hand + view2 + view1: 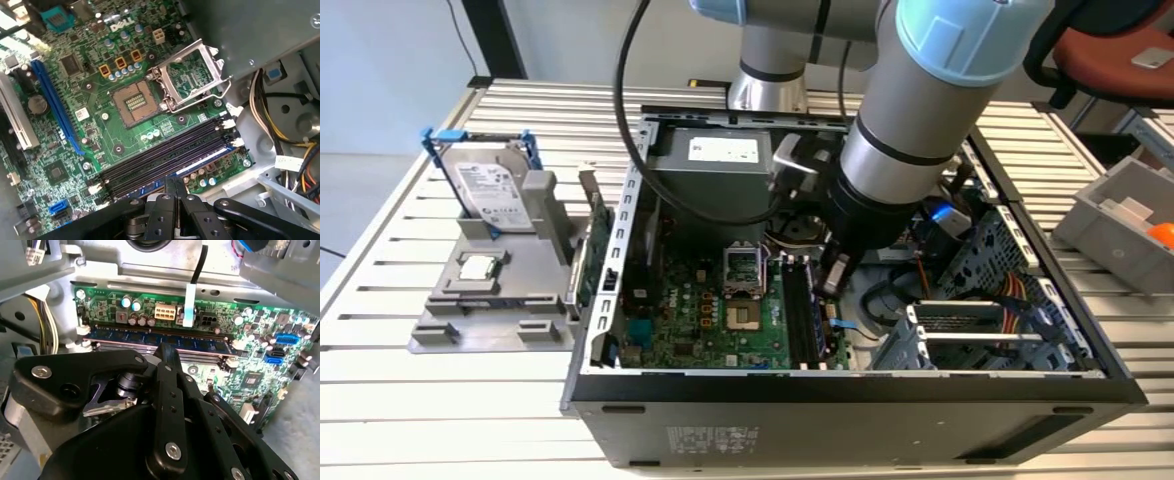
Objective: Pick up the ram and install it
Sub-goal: 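Press down the ram until it locks into place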
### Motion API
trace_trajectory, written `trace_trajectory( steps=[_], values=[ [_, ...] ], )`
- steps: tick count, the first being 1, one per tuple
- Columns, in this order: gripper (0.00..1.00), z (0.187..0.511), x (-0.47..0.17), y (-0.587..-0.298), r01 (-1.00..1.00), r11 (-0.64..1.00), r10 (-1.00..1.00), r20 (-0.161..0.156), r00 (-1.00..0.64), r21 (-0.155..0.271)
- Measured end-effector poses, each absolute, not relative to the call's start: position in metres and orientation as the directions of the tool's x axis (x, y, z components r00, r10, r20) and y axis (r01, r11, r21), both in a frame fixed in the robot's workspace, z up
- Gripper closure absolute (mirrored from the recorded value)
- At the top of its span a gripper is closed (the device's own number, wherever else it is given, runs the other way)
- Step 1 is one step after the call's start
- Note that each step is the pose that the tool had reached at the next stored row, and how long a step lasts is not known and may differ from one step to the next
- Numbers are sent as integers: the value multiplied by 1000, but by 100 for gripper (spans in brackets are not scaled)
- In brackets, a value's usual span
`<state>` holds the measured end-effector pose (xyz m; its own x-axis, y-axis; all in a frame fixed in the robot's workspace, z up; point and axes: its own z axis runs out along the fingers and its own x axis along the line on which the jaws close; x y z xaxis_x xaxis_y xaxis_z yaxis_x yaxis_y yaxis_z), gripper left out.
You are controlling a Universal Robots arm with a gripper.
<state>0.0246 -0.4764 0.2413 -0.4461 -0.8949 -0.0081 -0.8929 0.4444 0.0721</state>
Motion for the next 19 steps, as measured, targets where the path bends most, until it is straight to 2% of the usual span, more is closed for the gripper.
trace_trajectory(
  steps=[19],
  values=[
    [100, 241, 25, -476, -964, 256, -966, -8, -258, 74]
  ],
)
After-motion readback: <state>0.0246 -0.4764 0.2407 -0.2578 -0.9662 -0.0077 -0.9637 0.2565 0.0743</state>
